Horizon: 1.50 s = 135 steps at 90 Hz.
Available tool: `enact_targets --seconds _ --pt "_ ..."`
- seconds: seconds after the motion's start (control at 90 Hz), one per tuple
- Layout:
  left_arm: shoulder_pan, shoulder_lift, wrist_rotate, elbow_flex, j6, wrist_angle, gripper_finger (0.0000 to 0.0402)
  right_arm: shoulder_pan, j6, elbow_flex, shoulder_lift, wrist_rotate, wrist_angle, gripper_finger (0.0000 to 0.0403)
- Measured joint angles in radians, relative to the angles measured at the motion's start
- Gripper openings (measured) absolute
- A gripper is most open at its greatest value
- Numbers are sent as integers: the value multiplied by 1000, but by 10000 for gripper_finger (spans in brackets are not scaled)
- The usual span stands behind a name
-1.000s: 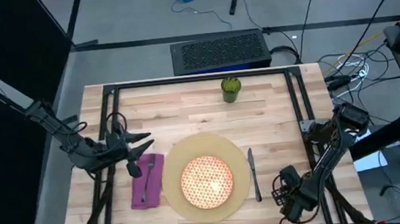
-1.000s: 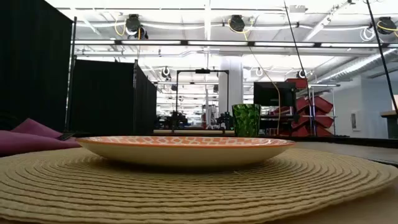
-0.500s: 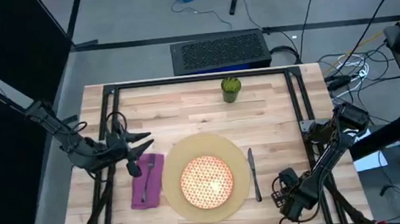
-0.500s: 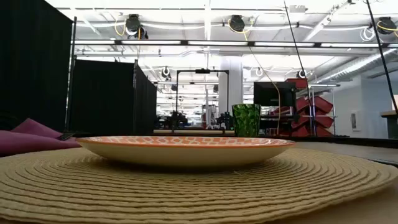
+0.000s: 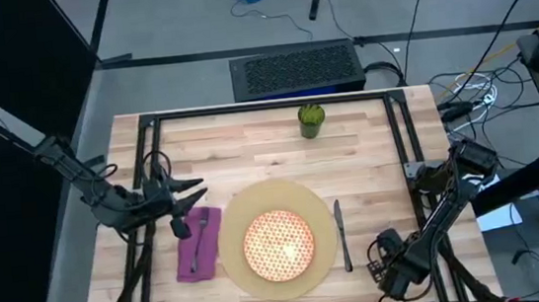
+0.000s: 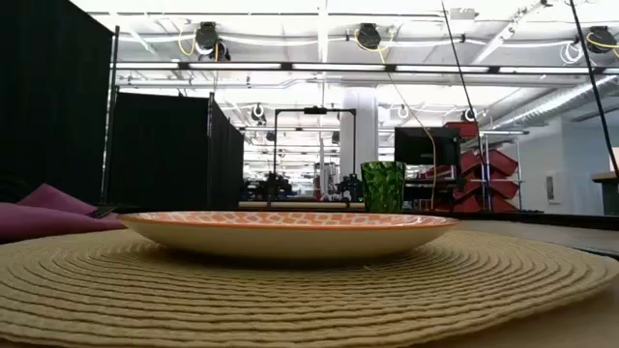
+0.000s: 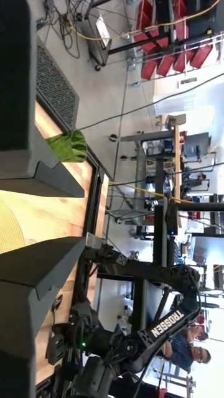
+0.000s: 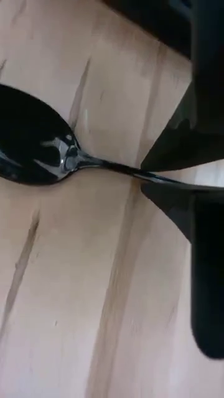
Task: Set table place
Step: Move the black spoon to the right of the knife
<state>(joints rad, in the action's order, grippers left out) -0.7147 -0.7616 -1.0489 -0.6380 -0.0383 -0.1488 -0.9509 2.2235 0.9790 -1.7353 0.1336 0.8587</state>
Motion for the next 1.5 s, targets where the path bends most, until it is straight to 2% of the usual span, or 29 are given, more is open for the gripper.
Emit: enact_targets --seconds 0.489,0.833,1.167,1.333,1.5 --pt "0 0 0 0 5 -1 99 1 -25 7 -24 3 -9 2" --pt "0 0 0 0 5 -1 99 31 -45 103 32 -85 229 1" --pt "0 0 0 0 5 -1 99 210 -132 105 41 -264 223 0" --pt "0 0 0 0 4 -1 99 310 -235 87 28 -268 215 0" --pt "0 0 0 0 2 -1 99 370 -315 35 17 -236 123 0"
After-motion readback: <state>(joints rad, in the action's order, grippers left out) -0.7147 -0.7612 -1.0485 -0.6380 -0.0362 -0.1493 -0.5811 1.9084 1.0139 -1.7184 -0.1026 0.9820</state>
